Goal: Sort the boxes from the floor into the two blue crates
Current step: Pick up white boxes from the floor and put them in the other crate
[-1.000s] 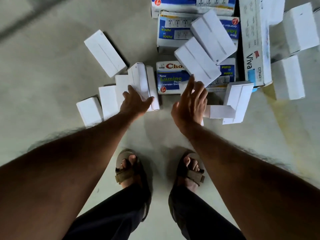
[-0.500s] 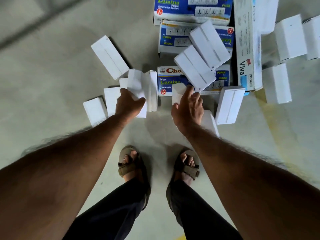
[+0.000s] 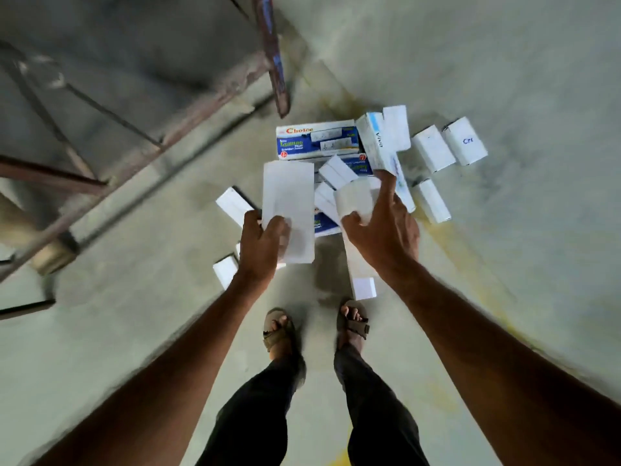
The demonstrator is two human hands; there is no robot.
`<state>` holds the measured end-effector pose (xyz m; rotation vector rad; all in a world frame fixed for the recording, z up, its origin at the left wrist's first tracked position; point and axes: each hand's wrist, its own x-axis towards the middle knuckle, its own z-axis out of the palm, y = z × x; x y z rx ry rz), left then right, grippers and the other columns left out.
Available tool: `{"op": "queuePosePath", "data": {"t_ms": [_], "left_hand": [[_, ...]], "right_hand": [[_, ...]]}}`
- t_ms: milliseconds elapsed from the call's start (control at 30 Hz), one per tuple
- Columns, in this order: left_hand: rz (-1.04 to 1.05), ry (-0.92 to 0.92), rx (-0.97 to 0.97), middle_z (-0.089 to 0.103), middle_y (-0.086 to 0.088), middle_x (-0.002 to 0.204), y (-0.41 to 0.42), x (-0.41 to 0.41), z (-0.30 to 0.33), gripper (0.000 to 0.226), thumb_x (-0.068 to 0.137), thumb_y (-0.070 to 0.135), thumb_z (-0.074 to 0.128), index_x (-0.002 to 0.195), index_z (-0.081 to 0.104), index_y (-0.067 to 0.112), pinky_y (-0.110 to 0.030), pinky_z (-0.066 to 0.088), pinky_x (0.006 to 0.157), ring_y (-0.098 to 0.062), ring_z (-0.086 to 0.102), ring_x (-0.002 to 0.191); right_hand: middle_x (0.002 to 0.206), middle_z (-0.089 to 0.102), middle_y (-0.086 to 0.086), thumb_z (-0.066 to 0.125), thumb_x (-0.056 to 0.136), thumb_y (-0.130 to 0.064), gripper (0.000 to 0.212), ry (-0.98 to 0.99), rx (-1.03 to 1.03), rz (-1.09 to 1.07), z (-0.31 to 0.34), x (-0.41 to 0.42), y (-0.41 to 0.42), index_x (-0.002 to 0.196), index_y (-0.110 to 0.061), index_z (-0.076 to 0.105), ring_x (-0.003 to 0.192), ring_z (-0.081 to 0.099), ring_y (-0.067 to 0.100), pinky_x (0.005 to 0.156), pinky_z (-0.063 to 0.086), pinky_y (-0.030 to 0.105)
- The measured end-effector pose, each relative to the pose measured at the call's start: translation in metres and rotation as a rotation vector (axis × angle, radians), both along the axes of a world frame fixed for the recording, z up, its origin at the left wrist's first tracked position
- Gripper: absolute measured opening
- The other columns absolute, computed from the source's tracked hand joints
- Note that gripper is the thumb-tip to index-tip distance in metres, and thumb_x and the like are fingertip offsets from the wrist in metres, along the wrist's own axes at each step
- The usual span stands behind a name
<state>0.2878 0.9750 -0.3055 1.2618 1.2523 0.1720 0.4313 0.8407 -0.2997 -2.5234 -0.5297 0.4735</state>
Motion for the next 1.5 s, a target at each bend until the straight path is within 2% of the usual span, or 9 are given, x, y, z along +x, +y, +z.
{"op": "queuePosePath", "data": {"t_ms": [167, 267, 400, 567, 733, 867, 1033, 1267, 1500], "left_hand": [[-0.182, -0.248, -0.044, 0.077, -0.011, 0.105, -0.010, 0.029, 0.131, 0.043, 0.089, 0.037, 0.077, 0.114, 0.067, 0.005, -0.046, 0.061, 0.072, -0.035, 0.075, 0.091], [-0.284, -0.335, -0.037, 0.079, -0.003, 0.105, -0.018, 0.036, 0.193, 0.028, 0.091, 0.027, 0.077, 0.116, 0.070, 0.015, -0.035, 0.063, 0.072, -0.022, 0.077, 0.092], [-0.449, -0.394, 0.025, 0.078, -0.004, 0.107, -0.024, 0.033, 0.262, 0.031, 0.082, 0.034, 0.079, 0.109, 0.073, 0.020, -0.034, 0.062, 0.080, -0.020, 0.075, 0.096], [-0.631, -0.506, 0.077, 0.077, 0.000, 0.107, -0.049, 0.017, 0.342, 0.054, 0.073, 0.044, 0.080, 0.115, 0.068, 0.013, -0.026, 0.060, 0.071, -0.010, 0.074, 0.092], [-0.789, -0.569, 0.253, 0.075, 0.017, 0.098, -0.110, 0.006, 0.405, 0.044, 0.080, 0.045, 0.084, 0.111, 0.062, 0.024, -0.015, 0.054, 0.066, 0.000, 0.072, 0.086], [-0.960, -0.656, 0.326, 0.074, 0.018, 0.099, -0.190, -0.007, 0.447, 0.048, 0.077, 0.052, 0.083, 0.110, 0.058, 0.029, -0.024, 0.059, 0.071, 0.002, 0.071, 0.087], [-1.178, -0.760, 0.403, 0.070, 0.022, 0.098, -0.319, -0.030, 0.488, 0.065, 0.062, 0.074, 0.071, 0.108, 0.055, 0.032, -0.021, 0.051, 0.073, 0.007, 0.066, 0.086], [-1.390, -0.910, 0.363, 0.065, 0.024, 0.096, -0.547, -0.093, 0.509, 0.046, 0.078, 0.061, 0.078, 0.106, 0.052, 0.034, -0.018, 0.045, 0.066, 0.016, 0.061, 0.083], [-1.649, -1.067, 0.239, 0.062, 0.039, 0.097, -0.743, -0.182, 0.538, 0.054, 0.073, 0.072, 0.071, 0.107, 0.050, 0.037, -0.015, 0.047, 0.063, 0.013, 0.062, 0.086]], "right_hand": [[0.098, 0.067, -0.001, 0.064, 0.088, -0.041, 0.058, 0.158, 0.125, -0.209, 0.113, 0.018, -0.029, 0.140, -0.035, 0.039, 0.094, 0.066, 0.030, 0.080, 0.049, 0.035], [0.106, 0.068, 0.001, 0.065, 0.093, -0.041, 0.050, 0.309, 0.287, -0.428, 0.173, 0.018, -0.056, 0.140, -0.033, 0.048, 0.095, 0.067, 0.026, 0.087, 0.054, 0.037], [0.113, 0.071, 0.000, 0.065, 0.097, -0.038, 0.026, 0.487, 0.607, -0.721, 0.247, -0.005, -0.093, 0.122, -0.031, 0.062, 0.086, 0.069, 0.012, 0.071, 0.057, 0.025], [0.117, 0.076, 0.004, 0.071, 0.091, -0.040, 0.046, 0.611, 0.858, -0.846, 0.325, -0.074, -0.146, 0.132, -0.022, 0.061, 0.105, 0.074, 0.027, 0.073, 0.058, 0.038], [0.122, 0.071, -0.001, 0.087, 0.074, -0.031, 0.077, 0.227, 0.935, -0.962, 0.386, -0.152, -0.204, 0.140, -0.038, 0.047, 0.099, 0.074, 0.017, 0.065, 0.060, 0.032], [0.144, 0.055, -0.004, 0.084, 0.082, -0.020, 0.082, -0.259, 0.757, -0.942, 0.430, -0.195, -0.276, 0.151, -0.028, 0.039, 0.127, 0.057, 0.015, 0.107, 0.050, 0.043], [0.156, 0.044, -0.012, 0.077, 0.082, -0.035, 0.089, -0.631, 0.509, -1.096, 0.472, -0.255, -0.378, 0.157, -0.033, 0.030, 0.136, 0.047, 0.014, 0.110, 0.045, 0.038], [0.154, 0.043, -0.006, 0.073, 0.087, -0.037, 0.088, -0.847, 0.250, -1.344, 0.503, -0.370, -0.559, 0.160, -0.034, 0.022, 0.131, 0.044, 0.013, 0.102, 0.043, 0.034], [0.149, 0.046, -0.005, 0.071, 0.088, -0.040, 0.087, -0.988, 0.035, -1.575, 0.538, -0.486, -0.710, 0.160, -0.031, 0.023, 0.125, 0.045, 0.004, 0.098, 0.037, 0.023]]}}
